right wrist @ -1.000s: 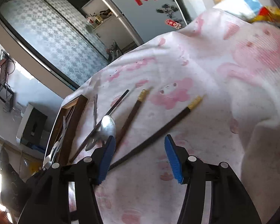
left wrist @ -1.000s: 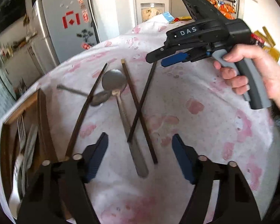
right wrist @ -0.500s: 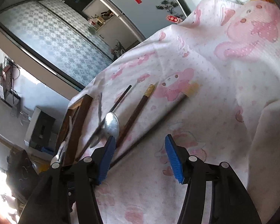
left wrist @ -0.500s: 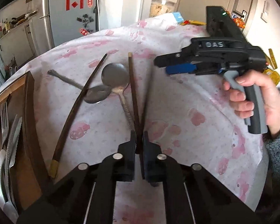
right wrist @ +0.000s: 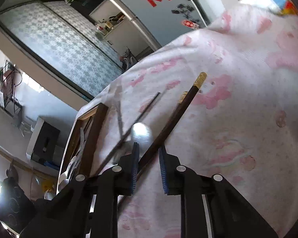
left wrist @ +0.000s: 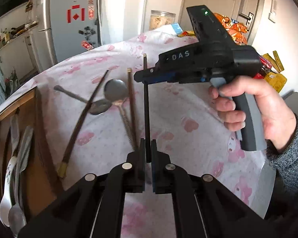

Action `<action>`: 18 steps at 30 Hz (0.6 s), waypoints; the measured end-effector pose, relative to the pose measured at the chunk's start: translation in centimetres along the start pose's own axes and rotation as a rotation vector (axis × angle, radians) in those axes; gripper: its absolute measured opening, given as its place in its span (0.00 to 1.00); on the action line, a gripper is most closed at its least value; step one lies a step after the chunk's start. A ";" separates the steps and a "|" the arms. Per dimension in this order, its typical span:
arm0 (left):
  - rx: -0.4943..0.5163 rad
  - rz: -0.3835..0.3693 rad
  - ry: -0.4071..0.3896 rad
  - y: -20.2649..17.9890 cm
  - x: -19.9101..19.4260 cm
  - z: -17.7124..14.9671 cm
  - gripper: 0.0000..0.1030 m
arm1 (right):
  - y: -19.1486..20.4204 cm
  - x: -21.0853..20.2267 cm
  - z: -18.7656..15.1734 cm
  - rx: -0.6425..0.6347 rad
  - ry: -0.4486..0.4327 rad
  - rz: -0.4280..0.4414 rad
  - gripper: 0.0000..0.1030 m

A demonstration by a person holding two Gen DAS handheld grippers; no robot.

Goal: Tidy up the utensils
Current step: 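Lower the chopstick into the wooden tray and open the left gripper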

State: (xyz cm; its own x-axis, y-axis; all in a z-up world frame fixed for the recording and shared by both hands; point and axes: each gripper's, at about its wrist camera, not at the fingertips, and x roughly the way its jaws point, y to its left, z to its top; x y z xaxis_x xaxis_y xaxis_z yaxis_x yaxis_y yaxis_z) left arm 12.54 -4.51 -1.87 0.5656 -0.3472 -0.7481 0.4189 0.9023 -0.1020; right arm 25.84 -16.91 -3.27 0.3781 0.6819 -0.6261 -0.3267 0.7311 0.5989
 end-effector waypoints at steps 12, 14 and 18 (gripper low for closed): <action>-0.105 0.186 -0.063 7.9 -8.3 -5.2 0.06 | 12.7 8.0 0.2 -0.124 0.072 0.144 0.17; -0.142 0.240 -0.072 9.5 -9.2 -6.2 0.05 | 15.2 10.3 -0.1 -0.150 0.090 0.153 0.16; -0.181 0.322 -0.061 11.5 -9.6 -7.8 0.05 | 17.9 13.8 -0.9 -0.181 0.125 0.142 0.16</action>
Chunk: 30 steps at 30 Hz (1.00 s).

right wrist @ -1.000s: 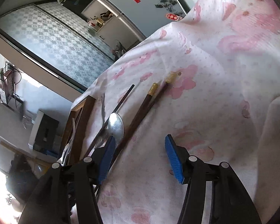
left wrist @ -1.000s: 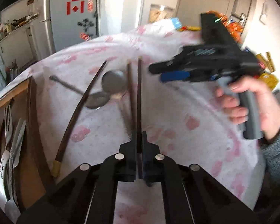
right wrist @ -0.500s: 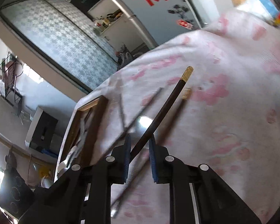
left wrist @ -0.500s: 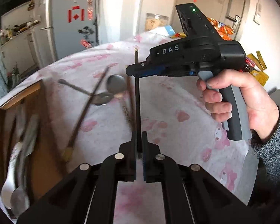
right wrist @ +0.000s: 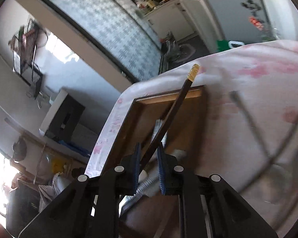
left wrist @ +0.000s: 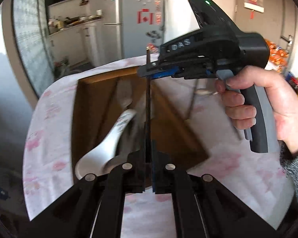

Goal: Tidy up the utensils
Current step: 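Lower the chopstick into the wooden tray and open the left gripper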

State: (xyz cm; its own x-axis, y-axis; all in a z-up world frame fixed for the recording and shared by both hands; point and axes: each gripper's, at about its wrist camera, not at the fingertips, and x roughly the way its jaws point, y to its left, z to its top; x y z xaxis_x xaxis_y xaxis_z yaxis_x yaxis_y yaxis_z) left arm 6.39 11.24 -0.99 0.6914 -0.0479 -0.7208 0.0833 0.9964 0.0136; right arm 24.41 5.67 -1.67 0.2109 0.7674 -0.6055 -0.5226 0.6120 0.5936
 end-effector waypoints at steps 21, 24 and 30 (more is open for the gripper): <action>0.014 0.014 -0.085 -1.9 -0.8 1.2 0.78 | -4.3 -12.3 -1.2 -0.051 -0.106 -0.097 0.61; 0.048 -0.047 -0.082 -4.1 -0.3 1.4 0.78 | -7.2 -15.7 -1.6 -0.030 -0.141 -0.161 0.61; 0.103 -0.193 -0.033 -9.1 2.3 2.1 0.78 | -12.3 -16.7 -3.0 0.031 -0.129 -0.189 0.61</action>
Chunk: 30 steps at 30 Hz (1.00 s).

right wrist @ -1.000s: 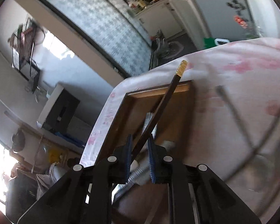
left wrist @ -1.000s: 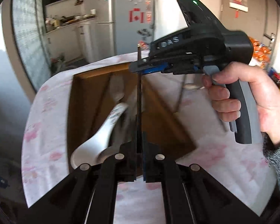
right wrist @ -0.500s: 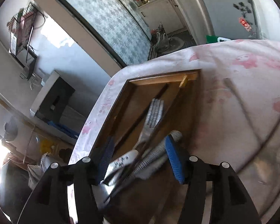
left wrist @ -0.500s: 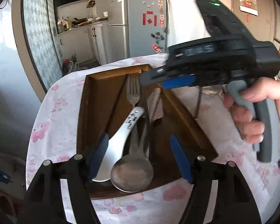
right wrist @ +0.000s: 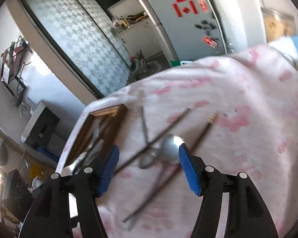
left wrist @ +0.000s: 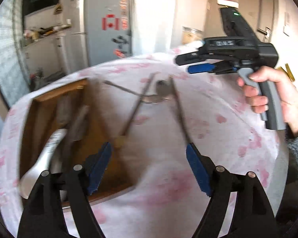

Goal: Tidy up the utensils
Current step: 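Lower the chopstick into the wooden tray and open the left gripper, then grasp another dark chopstick with the left gripper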

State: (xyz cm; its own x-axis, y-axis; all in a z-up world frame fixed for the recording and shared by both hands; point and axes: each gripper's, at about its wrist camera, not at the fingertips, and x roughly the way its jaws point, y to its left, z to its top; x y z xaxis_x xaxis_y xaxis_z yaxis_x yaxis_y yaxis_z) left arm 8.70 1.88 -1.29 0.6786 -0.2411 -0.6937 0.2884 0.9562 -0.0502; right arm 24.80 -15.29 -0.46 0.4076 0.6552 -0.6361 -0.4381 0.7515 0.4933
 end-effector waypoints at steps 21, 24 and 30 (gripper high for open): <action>0.090 -0.032 0.134 -5.4 7.0 0.7 0.35 | -3.3 3.7 0.3 -0.077 0.061 0.000 0.39; 0.088 -0.018 0.145 -5.4 7.4 1.2 0.13 | -3.8 3.0 0.2 -0.063 0.054 0.000 0.39; 0.076 -0.032 0.125 -5.6 6.9 1.7 0.05 | -5.4 2.6 0.0 0.048 0.074 -0.006 0.44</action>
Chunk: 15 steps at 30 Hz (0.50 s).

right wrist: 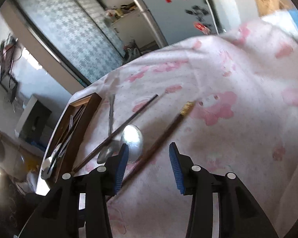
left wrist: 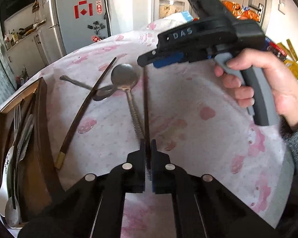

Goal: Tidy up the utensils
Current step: 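Grasp another dark chopstick with the left gripper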

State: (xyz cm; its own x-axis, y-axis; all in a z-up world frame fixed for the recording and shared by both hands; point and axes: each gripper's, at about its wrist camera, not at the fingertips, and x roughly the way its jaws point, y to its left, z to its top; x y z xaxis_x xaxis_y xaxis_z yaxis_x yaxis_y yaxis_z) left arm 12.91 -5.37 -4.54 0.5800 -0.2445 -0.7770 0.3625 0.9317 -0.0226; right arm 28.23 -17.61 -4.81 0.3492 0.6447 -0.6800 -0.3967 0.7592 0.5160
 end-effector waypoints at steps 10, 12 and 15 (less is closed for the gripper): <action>-0.044 -0.034 -0.084 -0.1 -2.7 0.9 0.05 | -0.3 0.9 -0.8 0.130 -0.009 0.048 0.42; -0.041 -0.048 -0.080 -0.1 -2.7 0.8 0.05 | -0.3 1.2 -0.9 0.133 -0.008 0.043 0.19; -0.035 -0.048 -0.074 -0.1 -2.6 0.3 0.06 | 0.1 1.1 -1.1 0.131 -0.023 0.038 0.19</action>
State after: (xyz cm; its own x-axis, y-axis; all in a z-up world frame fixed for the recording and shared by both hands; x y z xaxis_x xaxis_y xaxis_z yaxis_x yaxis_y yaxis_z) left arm 11.57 -4.85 -2.33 0.6155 -0.3073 -0.7258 0.3666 0.9268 -0.0815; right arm 27.63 -16.96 -6.09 0.3563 0.6738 -0.6473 -0.2966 0.7386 0.6055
